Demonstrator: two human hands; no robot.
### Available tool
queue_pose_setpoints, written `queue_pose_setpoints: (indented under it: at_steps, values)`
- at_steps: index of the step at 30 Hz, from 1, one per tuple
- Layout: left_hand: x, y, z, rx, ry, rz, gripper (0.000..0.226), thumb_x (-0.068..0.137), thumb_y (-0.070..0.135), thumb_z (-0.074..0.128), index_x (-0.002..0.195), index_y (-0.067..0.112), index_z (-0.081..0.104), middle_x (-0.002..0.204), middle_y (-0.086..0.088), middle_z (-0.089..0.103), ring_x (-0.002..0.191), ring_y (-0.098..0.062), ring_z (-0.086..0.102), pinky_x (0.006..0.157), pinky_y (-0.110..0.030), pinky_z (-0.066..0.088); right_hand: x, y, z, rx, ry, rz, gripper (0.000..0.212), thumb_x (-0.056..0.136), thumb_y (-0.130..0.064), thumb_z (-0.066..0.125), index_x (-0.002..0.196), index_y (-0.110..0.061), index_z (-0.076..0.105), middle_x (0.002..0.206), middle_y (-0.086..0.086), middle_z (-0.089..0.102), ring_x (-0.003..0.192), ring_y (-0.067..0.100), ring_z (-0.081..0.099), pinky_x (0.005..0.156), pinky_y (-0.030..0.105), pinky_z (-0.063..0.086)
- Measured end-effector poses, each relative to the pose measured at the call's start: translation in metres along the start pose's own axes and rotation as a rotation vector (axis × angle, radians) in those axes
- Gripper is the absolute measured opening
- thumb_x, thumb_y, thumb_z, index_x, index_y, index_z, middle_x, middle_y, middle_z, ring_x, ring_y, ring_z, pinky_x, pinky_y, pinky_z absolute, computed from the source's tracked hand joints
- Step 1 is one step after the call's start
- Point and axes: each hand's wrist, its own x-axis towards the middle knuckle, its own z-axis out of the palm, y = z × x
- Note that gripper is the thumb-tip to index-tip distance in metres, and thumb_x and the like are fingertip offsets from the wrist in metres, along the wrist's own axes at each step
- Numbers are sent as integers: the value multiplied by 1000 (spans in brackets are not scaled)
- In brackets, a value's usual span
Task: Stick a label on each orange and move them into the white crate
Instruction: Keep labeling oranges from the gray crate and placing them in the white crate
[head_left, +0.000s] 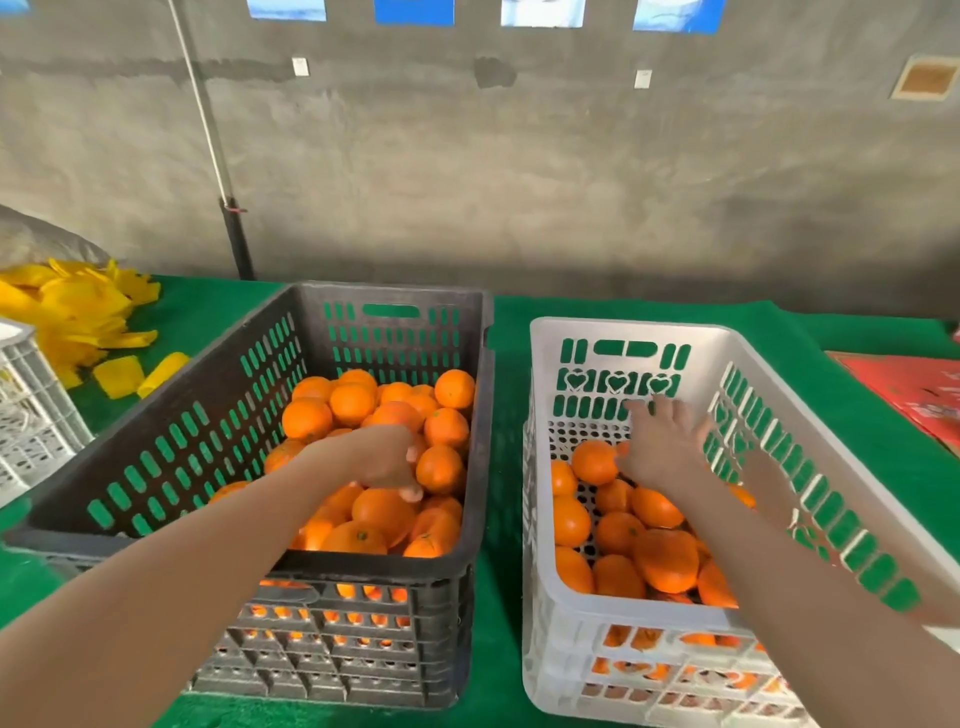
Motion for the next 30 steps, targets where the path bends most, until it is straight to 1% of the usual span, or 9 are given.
queue_pose_setpoints:
  at_steps: [4,8,10,12,15,19,22,26,30]
  values:
    - [7,1,22,309,-219,-77,52,89,38,59,134,14,48,128,-4,56,117,-26,53,93,-34,44,-9,-19,-8,86,99,-103,67,86,-32,60,143,-20,29,153,13,19,143,31,11,115,54,7]
    - [9,-4,19,245,-45,-74,43,78,40,70,112,16,60,99,1,62,92,-19,58,77,-28,46,-19,-16,-14,116,145,-128,64,88,-31,59,143,-17,30,152,13,23,142,30,15,116,52,10]
    - [7,-6,8,-31,205,-86,46,73,38,74,108,14,55,87,0,57,84,-19,58,70,-29,48,-26,-11,-18,144,159,-137,62,88,-31,59,142,-16,32,151,13,25,141,30,16,116,50,9]
    - [-8,-1,-10,-639,419,-88,54,70,32,80,110,16,47,98,-8,57,89,-25,61,71,-38,56,-35,-5,-22,166,179,-156,61,88,-29,59,142,-15,34,150,13,27,141,29,17,116,48,10]
    - [-55,27,-29,-1325,548,246,62,53,28,86,105,24,53,107,-11,62,90,-21,65,76,-40,59,-56,2,-32,237,245,-205,57,87,-24,58,140,-14,39,146,12,34,139,27,24,115,44,15]
    - [-141,71,4,-1422,380,709,55,43,29,83,94,40,66,88,10,69,80,-9,67,65,-24,56,-115,6,-43,590,463,-385,40,86,-13,63,125,-7,56,129,10,55,124,24,46,106,29,29]
    - [-178,97,68,-1348,134,667,77,30,44,92,103,39,67,102,6,70,91,-16,69,70,-25,54,-182,10,-34,893,574,-664,18,86,-11,58,103,-11,64,101,3,66,96,9,58,84,20,46]
    - [-176,114,145,-1401,-138,236,77,46,31,93,114,14,61,103,-8,73,94,-26,69,75,-32,57,-239,27,29,796,1,-767,13,86,-5,51,81,-7,62,78,-4,62,75,-6,53,65,24,44]
    - [-157,112,191,-1560,-161,-126,78,50,27,78,120,4,53,115,-15,63,105,-33,62,87,-43,54,-239,38,93,384,-483,-533,41,95,-19,48,137,-16,48,142,3,47,130,19,42,108,29,34]
